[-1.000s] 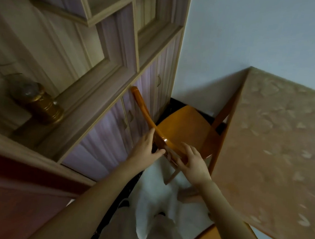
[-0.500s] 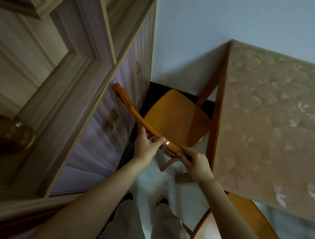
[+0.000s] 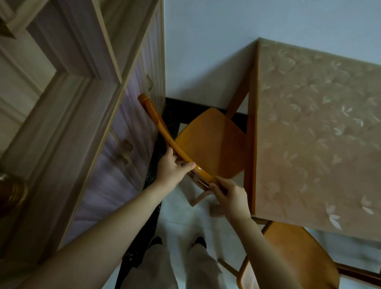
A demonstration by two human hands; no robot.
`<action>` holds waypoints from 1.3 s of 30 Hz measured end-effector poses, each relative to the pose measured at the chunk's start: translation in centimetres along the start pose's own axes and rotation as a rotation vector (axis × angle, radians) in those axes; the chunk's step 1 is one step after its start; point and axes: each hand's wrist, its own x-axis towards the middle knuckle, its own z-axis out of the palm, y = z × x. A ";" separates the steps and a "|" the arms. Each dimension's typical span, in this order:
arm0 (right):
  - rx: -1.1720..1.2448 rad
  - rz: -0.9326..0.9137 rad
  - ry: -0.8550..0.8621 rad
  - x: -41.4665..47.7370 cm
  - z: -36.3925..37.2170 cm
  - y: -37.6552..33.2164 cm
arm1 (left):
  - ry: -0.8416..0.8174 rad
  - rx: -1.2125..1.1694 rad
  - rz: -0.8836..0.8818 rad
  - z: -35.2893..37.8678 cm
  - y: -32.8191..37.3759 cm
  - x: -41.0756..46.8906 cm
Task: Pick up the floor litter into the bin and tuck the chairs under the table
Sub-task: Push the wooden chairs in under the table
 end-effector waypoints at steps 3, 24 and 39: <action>-0.023 0.011 0.059 0.2 0.6 -0.5 | -0.082 0.017 -0.005 -0.3 0.8 1.6; 0.064 0.010 -0.241 7.5 2.4 -1.6 | -0.256 0.210 -0.011 -5.1 4.1 10.4; 0.233 -0.140 -0.294 7.8 0.7 0.1 | -0.008 -0.002 0.002 -1.8 3.1 8.3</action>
